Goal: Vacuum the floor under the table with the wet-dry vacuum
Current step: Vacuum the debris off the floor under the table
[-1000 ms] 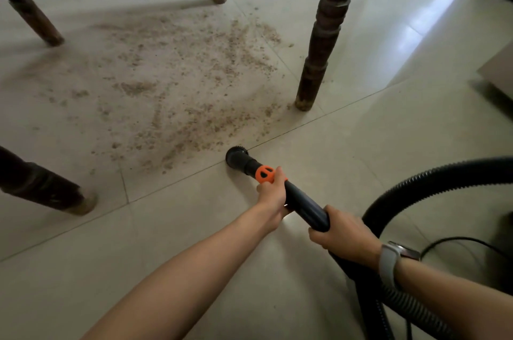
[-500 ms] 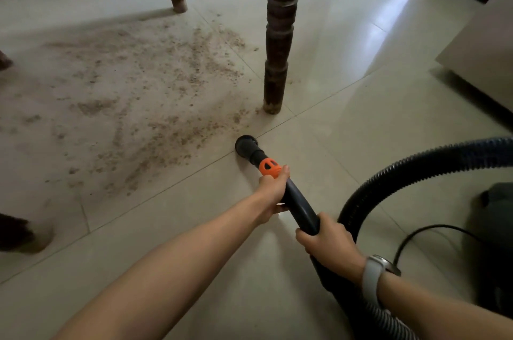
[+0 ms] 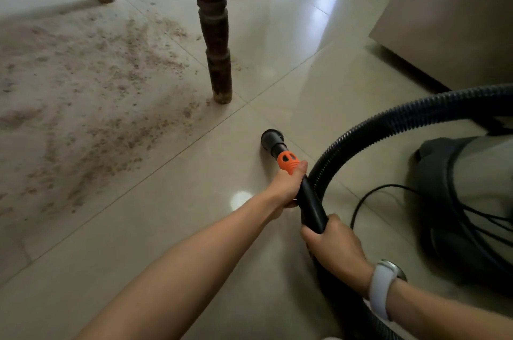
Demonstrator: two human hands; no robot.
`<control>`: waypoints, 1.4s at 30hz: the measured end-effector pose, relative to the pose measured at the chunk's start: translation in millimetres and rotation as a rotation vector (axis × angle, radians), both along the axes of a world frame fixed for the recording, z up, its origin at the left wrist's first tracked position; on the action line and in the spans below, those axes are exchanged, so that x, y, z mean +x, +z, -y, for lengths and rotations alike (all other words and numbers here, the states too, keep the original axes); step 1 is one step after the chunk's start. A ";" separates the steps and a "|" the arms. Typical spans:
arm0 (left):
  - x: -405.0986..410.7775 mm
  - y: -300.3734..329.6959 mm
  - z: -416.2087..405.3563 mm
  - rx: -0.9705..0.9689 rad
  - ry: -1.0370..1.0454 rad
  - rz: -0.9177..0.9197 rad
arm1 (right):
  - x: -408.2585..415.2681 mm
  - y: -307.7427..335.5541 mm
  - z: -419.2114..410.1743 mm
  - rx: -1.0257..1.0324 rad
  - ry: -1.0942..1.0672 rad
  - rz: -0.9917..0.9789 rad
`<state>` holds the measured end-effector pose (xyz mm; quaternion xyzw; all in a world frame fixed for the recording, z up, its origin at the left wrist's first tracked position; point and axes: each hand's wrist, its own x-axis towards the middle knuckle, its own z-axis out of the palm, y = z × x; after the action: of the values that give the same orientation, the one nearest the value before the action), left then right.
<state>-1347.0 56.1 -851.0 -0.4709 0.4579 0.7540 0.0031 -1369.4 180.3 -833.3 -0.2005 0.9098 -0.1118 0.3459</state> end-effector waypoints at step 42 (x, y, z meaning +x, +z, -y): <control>30.6 -24.6 72.8 0.192 0.502 -0.145 | 7.1 -47.9 82.1 -0.273 0.182 0.155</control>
<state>-1316.4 -16.6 -875.6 -0.5120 0.2523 0.8029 -0.1718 -1362.4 98.2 -881.2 -0.3176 0.8349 -0.2176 0.3934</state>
